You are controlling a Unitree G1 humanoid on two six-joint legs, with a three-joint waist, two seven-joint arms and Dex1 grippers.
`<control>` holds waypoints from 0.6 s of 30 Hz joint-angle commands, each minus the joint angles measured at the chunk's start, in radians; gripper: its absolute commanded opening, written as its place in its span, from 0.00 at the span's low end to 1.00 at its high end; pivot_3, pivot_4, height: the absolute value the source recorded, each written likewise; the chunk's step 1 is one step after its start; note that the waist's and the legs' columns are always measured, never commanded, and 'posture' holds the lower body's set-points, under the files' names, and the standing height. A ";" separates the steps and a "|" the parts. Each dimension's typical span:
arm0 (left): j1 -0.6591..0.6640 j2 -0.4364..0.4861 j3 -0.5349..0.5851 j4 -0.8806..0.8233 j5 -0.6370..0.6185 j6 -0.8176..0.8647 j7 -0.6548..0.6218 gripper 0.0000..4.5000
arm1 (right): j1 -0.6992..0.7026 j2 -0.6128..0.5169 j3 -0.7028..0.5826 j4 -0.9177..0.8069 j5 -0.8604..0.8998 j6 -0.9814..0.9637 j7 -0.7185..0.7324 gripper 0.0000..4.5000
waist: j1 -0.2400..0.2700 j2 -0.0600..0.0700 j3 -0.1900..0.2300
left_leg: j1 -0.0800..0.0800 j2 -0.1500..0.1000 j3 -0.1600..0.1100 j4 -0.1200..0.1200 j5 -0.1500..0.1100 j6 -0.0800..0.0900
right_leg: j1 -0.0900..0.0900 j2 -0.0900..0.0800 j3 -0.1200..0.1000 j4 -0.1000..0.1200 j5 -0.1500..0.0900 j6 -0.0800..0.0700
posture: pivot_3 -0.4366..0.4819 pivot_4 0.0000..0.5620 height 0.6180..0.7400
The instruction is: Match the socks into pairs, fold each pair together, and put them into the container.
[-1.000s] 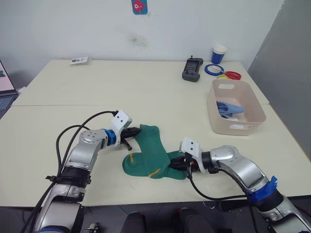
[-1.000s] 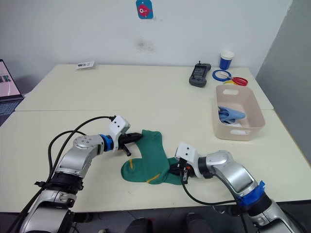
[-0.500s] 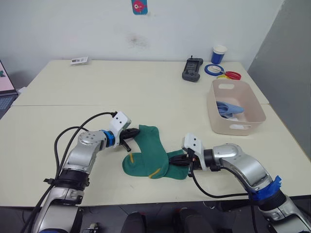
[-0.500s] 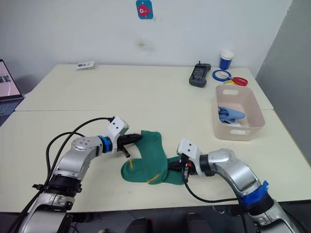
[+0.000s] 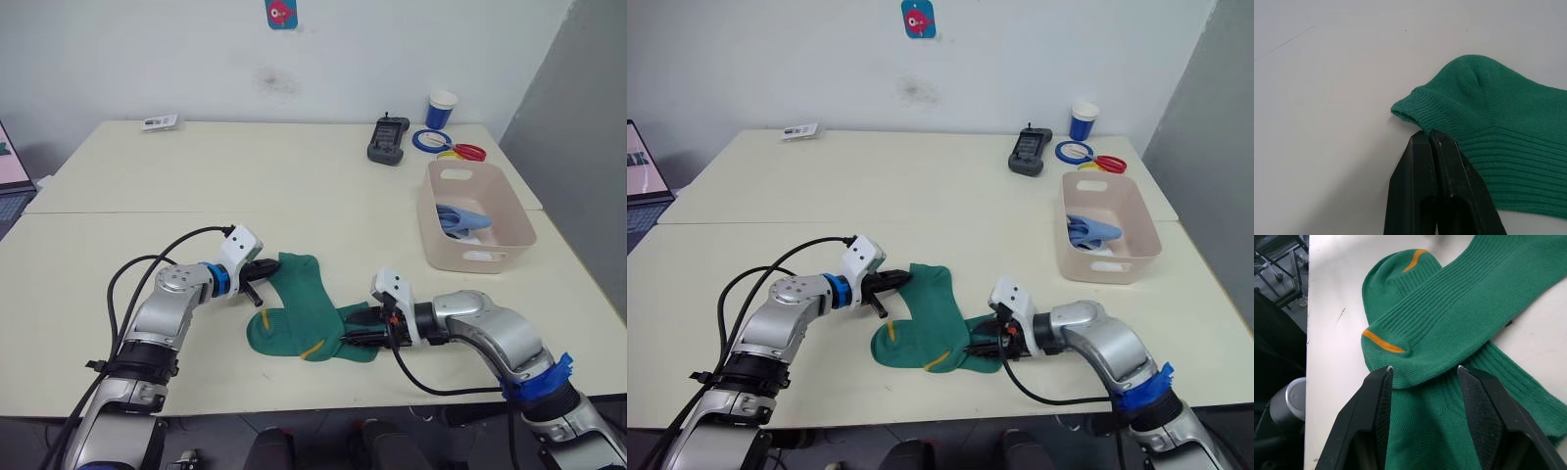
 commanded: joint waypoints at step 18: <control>0.008 0.015 0.035 -0.063 -0.021 0.021 0.004 0.00 | -0.025 0.058 0.010 -0.001 0.000 0.017 -0.080 0.07 | 0.000 0.000 0.000 | 0.000 0.000 0.000 0.000 0.000 0.000 | 0.000 0.000 0.000 0.000 0.000 0.000 | 0.48 0.27 1.00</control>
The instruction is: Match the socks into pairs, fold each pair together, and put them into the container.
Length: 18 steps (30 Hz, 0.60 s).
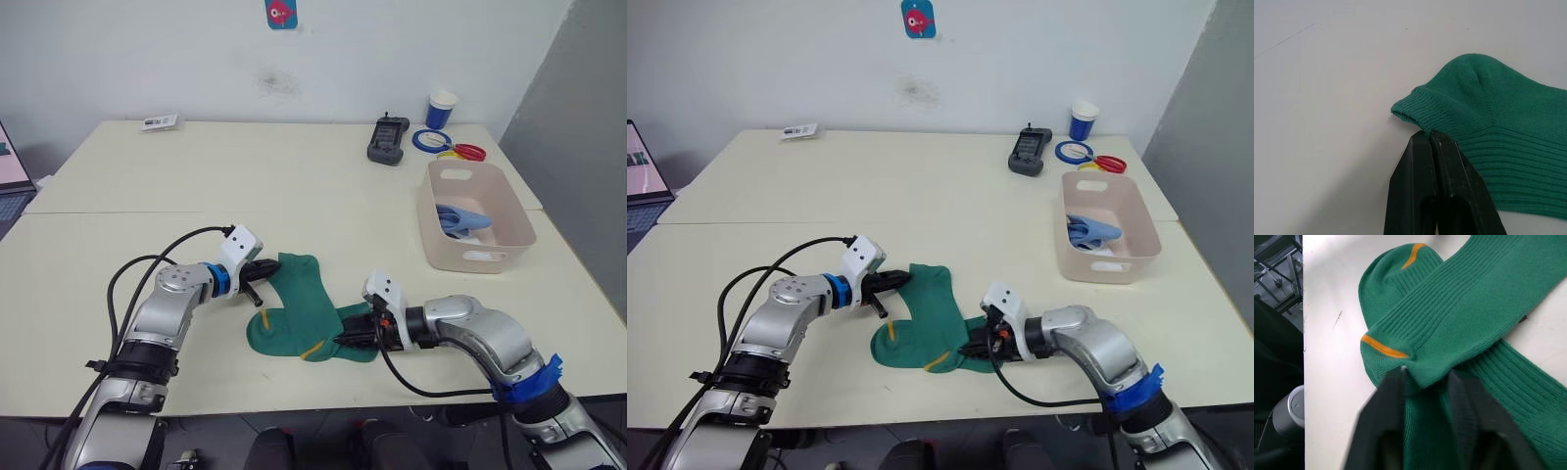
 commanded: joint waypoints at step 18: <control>0.386 0.120 0.300 -0.658 -0.368 0.367 0.011 0.00 | -0.285 -0.099 -0.081 0.278 -0.014 -0.160 0.137 0.01 | -0.012 0.001 0.000 | 0.001 0.001 0.000 -0.001 0.000 0.000 | 0.000 -0.001 0.001 0.000 0.000 0.000 | 0.48 0.27 1.00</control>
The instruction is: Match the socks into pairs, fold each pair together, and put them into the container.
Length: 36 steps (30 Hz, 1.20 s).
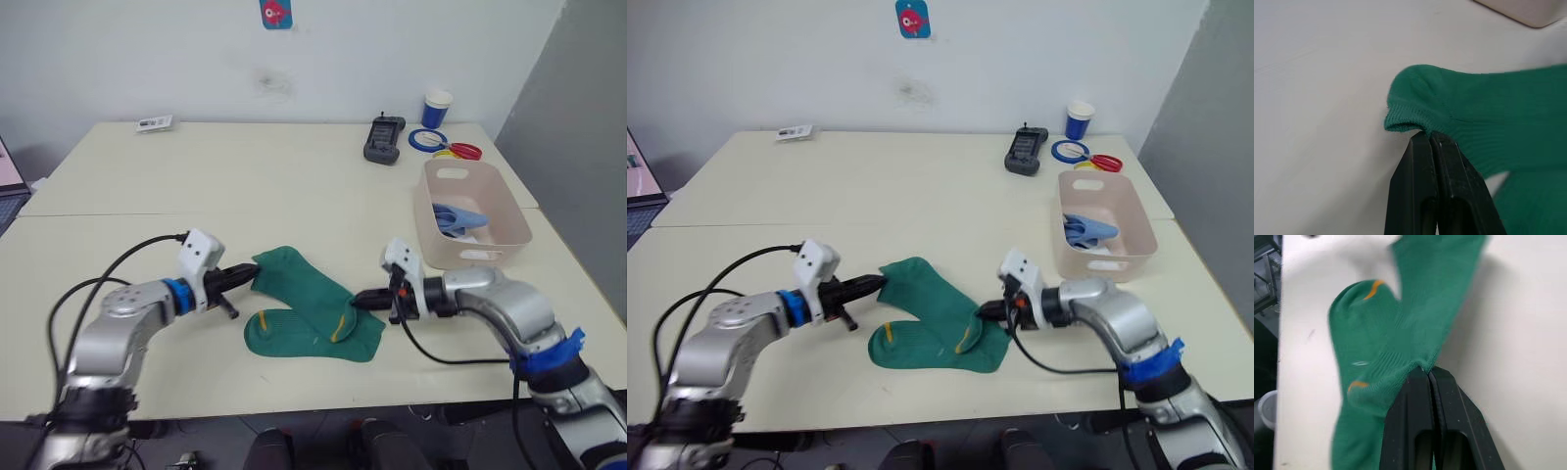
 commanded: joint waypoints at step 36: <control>-0.003 0.335 0.056 -0.096 -0.422 0.262 -0.191 0.82 | -0.046 0.044 -0.051 0.098 -0.215 -0.368 0.230 1.00 | 0.016 0.006 0.004 | -0.001 0.000 -0.002 0.000 0.000 0.000 | -0.001 0.000 -0.003 0.000 -0.002 -0.003 | 0.48 0.27 1.00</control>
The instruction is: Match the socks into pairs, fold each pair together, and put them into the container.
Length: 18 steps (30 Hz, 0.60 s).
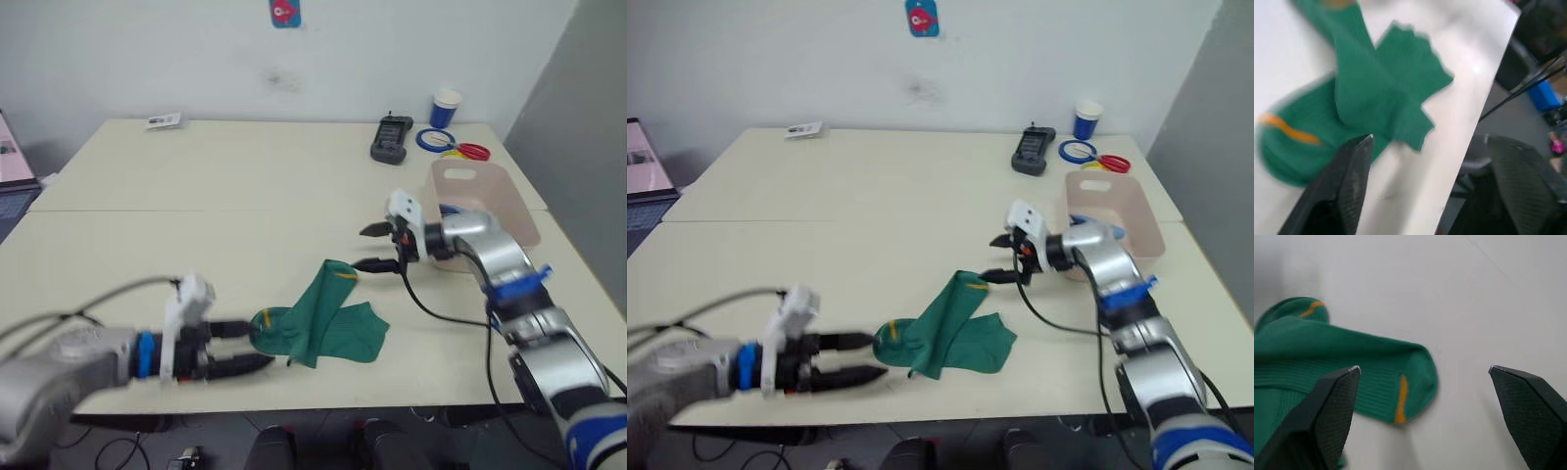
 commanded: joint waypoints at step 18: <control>-0.749 -0.566 -0.539 0.981 0.669 -0.540 0.034 0.82 | 0.300 -0.013 0.165 -0.461 -0.001 0.066 -0.139 1.00 | -0.004 0.001 0.001 | -0.001 -0.001 0.002 0.002 0.000 0.000 | 0.000 0.006 0.004 -0.001 0.002 0.003 | 0.48 0.27 1.00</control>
